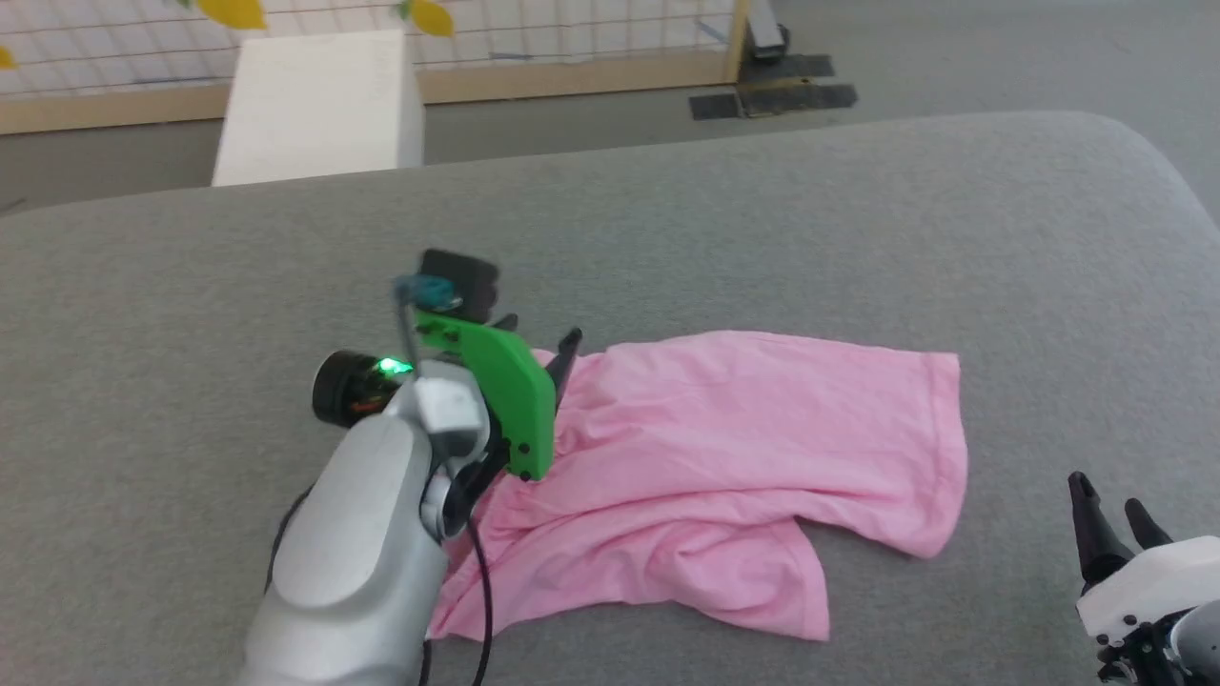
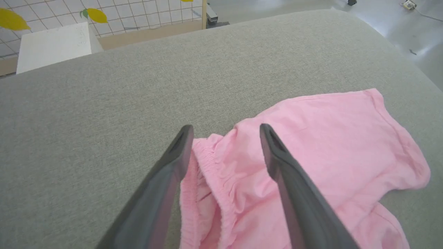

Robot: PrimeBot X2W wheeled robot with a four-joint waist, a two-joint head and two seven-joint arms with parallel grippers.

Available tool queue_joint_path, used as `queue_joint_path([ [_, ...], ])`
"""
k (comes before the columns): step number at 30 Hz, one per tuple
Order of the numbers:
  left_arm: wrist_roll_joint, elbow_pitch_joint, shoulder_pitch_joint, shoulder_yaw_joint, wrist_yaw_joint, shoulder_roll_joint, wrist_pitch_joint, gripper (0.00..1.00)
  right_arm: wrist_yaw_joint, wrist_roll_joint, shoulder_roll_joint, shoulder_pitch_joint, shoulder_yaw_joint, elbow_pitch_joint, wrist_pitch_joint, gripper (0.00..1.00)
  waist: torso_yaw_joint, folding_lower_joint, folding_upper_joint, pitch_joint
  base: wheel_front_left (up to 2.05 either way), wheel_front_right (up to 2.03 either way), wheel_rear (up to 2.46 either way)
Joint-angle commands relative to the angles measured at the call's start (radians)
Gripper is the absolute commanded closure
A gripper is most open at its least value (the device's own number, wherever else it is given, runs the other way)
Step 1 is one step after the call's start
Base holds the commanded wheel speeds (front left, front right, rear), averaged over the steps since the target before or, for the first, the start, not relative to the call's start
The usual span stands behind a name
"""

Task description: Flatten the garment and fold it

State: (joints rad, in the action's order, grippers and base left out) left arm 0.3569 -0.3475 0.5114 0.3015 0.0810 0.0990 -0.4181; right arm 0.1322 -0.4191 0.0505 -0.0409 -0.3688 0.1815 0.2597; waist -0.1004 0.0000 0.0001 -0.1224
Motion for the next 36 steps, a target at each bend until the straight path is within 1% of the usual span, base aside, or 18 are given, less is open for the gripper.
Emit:
queue_joint_path([
  [1, -0.003, -0.036, 0.035, 0.007, 0.004, 0.009, -0.044, 0.00, -0.002, -0.007, 0.000, -0.011, 0.009, -0.001, 0.000, 0.00, -0.066, 0.0000, -0.0001, -0.040, 0.00, 0.00, 0.00],
  [4, -0.035, -0.112, 0.095, 0.031, -0.005, 0.036, -0.134, 0.00, -0.002, -0.023, 0.000, -0.008, 0.026, 0.008, -0.008, 0.00, -0.102, 0.0000, -0.0001, -0.067, 0.00, 0.00, 0.00],
  [8, -0.088, -0.187, 0.141, 0.053, -0.025, 0.085, -0.187, 0.00, -0.002, -0.036, 0.000, -0.011, 0.053, 0.019, -0.021, 0.00, -0.136, 0.0000, -0.0001, -0.095, 0.00, 0.00, 0.00],
  [11, -0.096, -0.222, 0.162, 0.062, -0.020, 0.099, -0.198, 0.00, -0.002, -0.042, 0.000, -0.015, 0.058, 0.026, -0.033, 0.00, -0.146, 0.0000, -0.0001, -0.109, 0.00, 0.00, 0.00],
  [16, -0.086, -0.273, 0.170, 0.069, -0.010, 0.105, -0.208, 0.00, -0.002, -0.040, 0.000, -0.025, 0.062, 0.038, -0.047, 0.00, -0.152, 0.0000, -0.0001, -0.118, 0.00, 0.00, 0.00],
  [17, -0.079, -0.280, 0.170, 0.068, -0.007, 0.104, -0.209, 0.56, -0.002, -0.039, 0.000, -0.027, 0.063, 0.041, -0.048, 0.00, -0.152, 0.0000, -0.0001, -0.118, 0.00, 0.00, 0.00],
  [18, -0.074, -0.287, 0.169, 0.068, -0.005, 0.103, -0.207, 0.95, -0.002, -0.038, 0.000, -0.029, 0.065, 0.044, -0.050, 0.00, -0.151, 0.0000, -0.0001, -0.118, 0.00, 0.00, 0.00],
  [19, -0.072, -0.290, 0.168, 0.070, -0.002, 0.103, -0.206, 1.00, -0.002, -0.038, 0.000, -0.031, 0.067, 0.046, -0.052, 0.00, -0.150, 0.0000, -0.0001, -0.117, 0.00, 0.00, 0.00],
  [21, -0.055, -0.288, 0.166, 0.065, 0.006, 0.100, -0.186, 1.00, -0.002, -0.037, 0.000, -0.036, 0.074, 0.050, -0.055, 0.00, -0.147, 0.0000, -0.0001, -0.116, 0.00, 0.00, 0.00],
  [23, -0.041, -0.272, 0.159, 0.057, 0.012, 0.101, -0.143, 1.00, -0.002, -0.035, 0.000, -0.041, 0.083, 0.051, -0.056, 0.00, -0.145, 0.0000, -0.0001, -0.113, 0.00, 0.00, 0.00],
  [26, -0.004, -0.218, 0.130, 0.019, 0.013, 0.099, -0.049, 1.00, -0.002, -0.028, 0.000, -0.054, 0.094, 0.026, -0.050, 0.00, -0.139, 0.0000, -0.0001, -0.111, 0.00, 0.00, 0.00],
  [29, 0.030, -0.147, 0.078, -0.017, 0.008, 0.093, 0.036, 1.00, -0.002, -0.005, 0.000, -0.077, 0.099, -0.028, -0.023, 0.00, -0.130, 0.0000, -0.0001, -0.112, 0.00, 0.00, 0.00],
  [33, 0.052, -0.041, -0.011, -0.031, 0.001, 0.088, 0.095, 1.00, -0.002, 0.092, 0.000, -0.141, 0.110, -0.113, 0.078, 0.00, -0.110, 0.0000, -0.0001, -0.127, 0.00, 0.00, 0.00],
  [36, 0.064, 0.032, -0.071, -0.039, -0.014, 0.085, 0.113, 1.00, -0.002, 0.192, 0.004, -0.212, 0.137, -0.134, 0.195, 0.00, -0.096, 0.0000, -0.0001, -0.145, 0.00, 0.00, 0.00],
])
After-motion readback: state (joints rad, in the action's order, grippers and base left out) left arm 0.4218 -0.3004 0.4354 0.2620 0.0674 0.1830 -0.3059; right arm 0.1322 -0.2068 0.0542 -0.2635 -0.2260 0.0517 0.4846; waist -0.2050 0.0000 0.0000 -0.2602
